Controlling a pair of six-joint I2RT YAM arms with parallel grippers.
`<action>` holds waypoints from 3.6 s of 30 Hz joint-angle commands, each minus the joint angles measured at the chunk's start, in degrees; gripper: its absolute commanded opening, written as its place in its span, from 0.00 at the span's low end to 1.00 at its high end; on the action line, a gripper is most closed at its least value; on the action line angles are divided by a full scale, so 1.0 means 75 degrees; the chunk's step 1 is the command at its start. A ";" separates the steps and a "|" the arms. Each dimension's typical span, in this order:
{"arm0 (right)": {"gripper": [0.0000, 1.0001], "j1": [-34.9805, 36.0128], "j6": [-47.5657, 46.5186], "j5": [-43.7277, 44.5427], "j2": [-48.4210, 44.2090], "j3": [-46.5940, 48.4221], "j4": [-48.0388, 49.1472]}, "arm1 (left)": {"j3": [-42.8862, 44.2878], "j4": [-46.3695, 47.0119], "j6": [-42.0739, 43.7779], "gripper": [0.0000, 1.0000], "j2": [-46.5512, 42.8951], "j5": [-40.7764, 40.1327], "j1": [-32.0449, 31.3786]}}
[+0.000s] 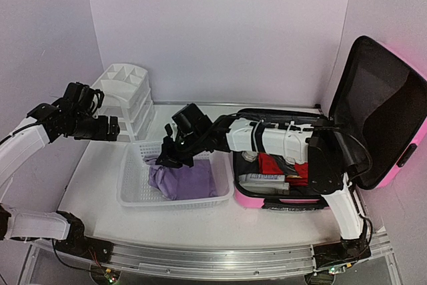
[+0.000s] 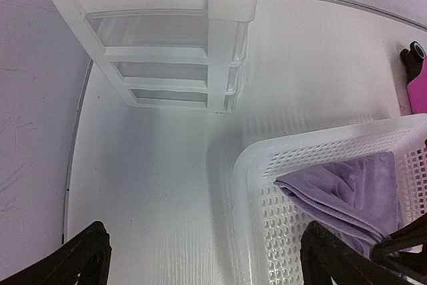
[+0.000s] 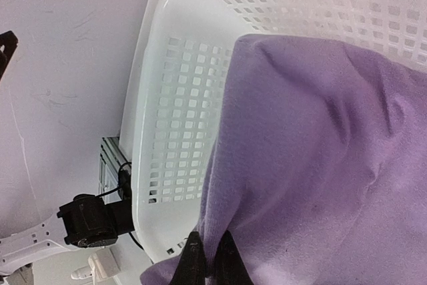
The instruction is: Open, take out, and arrange the luggage
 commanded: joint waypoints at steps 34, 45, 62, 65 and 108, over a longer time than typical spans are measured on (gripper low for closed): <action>0.48 0.0797 -0.0282 0.0663 0.2122 0.1829 0.0106 | -0.0063 0.0342 -0.0060 0.99 -0.0124 0.0017 0.0136; 0.82 0.0433 -0.1913 0.0865 -0.0766 0.0957 -0.1867 | -0.0085 0.0339 -0.0023 0.99 -0.0038 -0.0049 0.0136; 0.98 -0.1300 -0.2842 0.7393 -0.3882 -0.2737 -0.6724 | -0.0040 0.0412 0.0233 1.00 0.0054 -0.0380 0.0235; 0.98 -0.1503 -0.2809 0.7547 -0.3111 -0.2155 -0.6902 | -0.0037 0.0405 0.0228 0.99 0.0128 -0.0338 0.0252; 0.20 -0.3207 -0.2891 0.6182 0.0096 0.0246 -0.5575 | -0.0108 0.0468 0.0211 0.99 -0.0522 0.0065 0.0159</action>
